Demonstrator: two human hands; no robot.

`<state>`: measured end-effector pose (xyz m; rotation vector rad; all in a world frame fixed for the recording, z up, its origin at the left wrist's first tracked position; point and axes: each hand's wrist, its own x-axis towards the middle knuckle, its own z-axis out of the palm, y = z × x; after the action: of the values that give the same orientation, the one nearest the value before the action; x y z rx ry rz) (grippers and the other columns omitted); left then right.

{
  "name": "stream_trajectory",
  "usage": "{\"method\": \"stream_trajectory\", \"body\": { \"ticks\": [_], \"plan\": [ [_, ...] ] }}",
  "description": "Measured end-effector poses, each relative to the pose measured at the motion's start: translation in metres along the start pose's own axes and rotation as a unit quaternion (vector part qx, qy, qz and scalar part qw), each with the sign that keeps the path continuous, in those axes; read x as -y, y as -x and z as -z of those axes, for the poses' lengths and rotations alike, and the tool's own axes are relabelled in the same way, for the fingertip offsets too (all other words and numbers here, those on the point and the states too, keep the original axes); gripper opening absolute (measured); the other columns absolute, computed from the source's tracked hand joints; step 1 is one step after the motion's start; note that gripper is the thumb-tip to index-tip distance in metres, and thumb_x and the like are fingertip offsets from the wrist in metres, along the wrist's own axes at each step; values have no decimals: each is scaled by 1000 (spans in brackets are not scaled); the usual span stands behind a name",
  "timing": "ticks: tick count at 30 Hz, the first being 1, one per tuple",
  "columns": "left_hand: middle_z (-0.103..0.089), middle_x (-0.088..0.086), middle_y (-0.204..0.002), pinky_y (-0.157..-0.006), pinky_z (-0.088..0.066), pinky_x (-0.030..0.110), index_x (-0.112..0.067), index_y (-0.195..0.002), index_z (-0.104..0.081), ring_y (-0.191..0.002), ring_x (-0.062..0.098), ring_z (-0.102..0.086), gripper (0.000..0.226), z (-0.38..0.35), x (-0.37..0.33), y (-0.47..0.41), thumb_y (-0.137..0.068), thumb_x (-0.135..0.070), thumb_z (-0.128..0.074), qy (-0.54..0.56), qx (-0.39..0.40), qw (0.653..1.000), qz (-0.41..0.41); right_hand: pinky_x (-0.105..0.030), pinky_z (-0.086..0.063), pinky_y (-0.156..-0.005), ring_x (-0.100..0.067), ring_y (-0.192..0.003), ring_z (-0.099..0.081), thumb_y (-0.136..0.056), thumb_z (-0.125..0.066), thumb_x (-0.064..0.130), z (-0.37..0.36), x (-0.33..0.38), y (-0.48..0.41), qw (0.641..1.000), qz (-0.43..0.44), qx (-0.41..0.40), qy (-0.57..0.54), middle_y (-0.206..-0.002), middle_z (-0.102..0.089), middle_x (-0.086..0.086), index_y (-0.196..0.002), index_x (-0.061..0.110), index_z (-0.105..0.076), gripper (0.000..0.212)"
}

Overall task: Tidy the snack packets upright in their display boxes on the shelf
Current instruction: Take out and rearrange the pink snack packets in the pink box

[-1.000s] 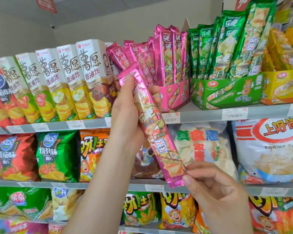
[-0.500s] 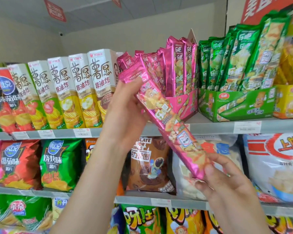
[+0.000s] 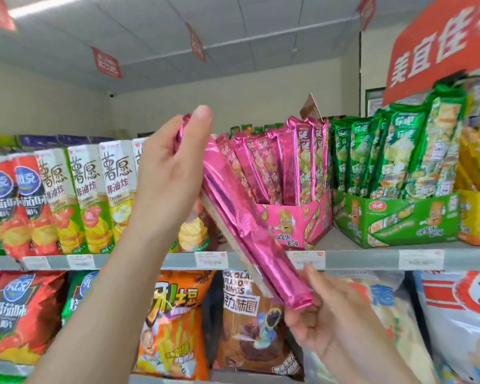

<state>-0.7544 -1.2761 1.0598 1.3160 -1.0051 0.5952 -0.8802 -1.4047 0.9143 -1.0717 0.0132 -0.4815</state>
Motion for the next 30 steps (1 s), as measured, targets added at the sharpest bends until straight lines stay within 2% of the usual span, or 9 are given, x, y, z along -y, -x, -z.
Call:
{"method": "stream_trajectory", "body": {
  "ticks": [4,8,11,14,17,19,21,26,30],
  "plan": [
    [-28,-9,-45,-50,-21,32,-19,-50,-31,-45,11,-28,59,-7,1,-27,-89,-62,-42,-65,-16,998,-4,-25,-50,-59,-12,-67,-64,-68,-59,80,-11,7,-16,950,74,71,296,-76,-69,-2,-94,32,-73,57],
    [-38,-12,-47,-52,-29,30,-24,-52,-44,-49,8,-36,54,-19,9,-53,-93,-58,-42,-119,3,993,2,-33,-53,-88,-8,-96,-68,-70,-66,72,-28,17,-36,923,141,80,348,-103,-71,9,-101,43,-61,43],
    [-49,-8,-66,-58,-35,32,-11,-81,-60,-59,11,-46,52,-21,15,-78,-91,-60,-44,-58,80,994,47,-23,-54,-79,-11,-92,-71,-71,-70,63,-36,27,-49,931,176,63,314,-102,-73,10,-103,48,-55,38],
    [-52,-7,-60,-46,-36,22,-27,-84,-64,-46,9,-44,30,-16,18,-102,-84,-56,-59,-7,196,976,97,-12,-48,-66,-6,-77,-70,-75,-69,64,-38,44,-60,915,225,36,334,-88,-75,6,-103,51,-57,33],
    [-65,-9,-68,-42,-42,17,-33,-102,-59,-46,4,-52,39,-13,20,-123,-76,-60,-69,-72,244,965,57,-15,-44,-57,-7,-62,-63,-74,-70,57,-41,59,-68,902,256,2,348,-77,-73,-7,-107,38,-60,39],
    [-64,-11,-73,-43,-43,17,-33,-100,-54,-49,2,-55,46,-18,18,-134,-72,-67,-69,-168,241,956,-1,-15,-48,-56,-6,-65,-70,-70,-69,58,-46,66,-72,889,255,-9,380,-78,-75,4,-104,39,-59,40],
    [-62,-12,-76,-45,-43,18,-33,-97,-53,-52,0,-58,44,-24,13,-143,-73,-65,-69,-212,235,948,-43,-17,-51,-55,-2,-64,-70,-68,-66,66,-52,69,-76,849,262,-45,457,-78,-75,15,-100,44,-53,41],
    [-70,-5,-64,-55,-61,35,-18,-111,-52,-56,17,-69,37,-28,12,-160,-84,-33,-74,-110,280,953,-36,-22,-47,-72,5,-78,-52,-69,-46,84,-44,79,-90,634,380,-208,641,-83,-56,25,-98,43,-51,50],
    [-64,8,-86,-59,-62,38,-20,-108,-52,-67,21,-73,34,-27,19,-161,-84,-25,-75,-82,287,949,-102,-4,-20,-95,-5,-111,-34,-79,-58,63,-33,98,-100,587,465,-254,611,-117,-46,4,-120,27,-54,54]
  ]
}}
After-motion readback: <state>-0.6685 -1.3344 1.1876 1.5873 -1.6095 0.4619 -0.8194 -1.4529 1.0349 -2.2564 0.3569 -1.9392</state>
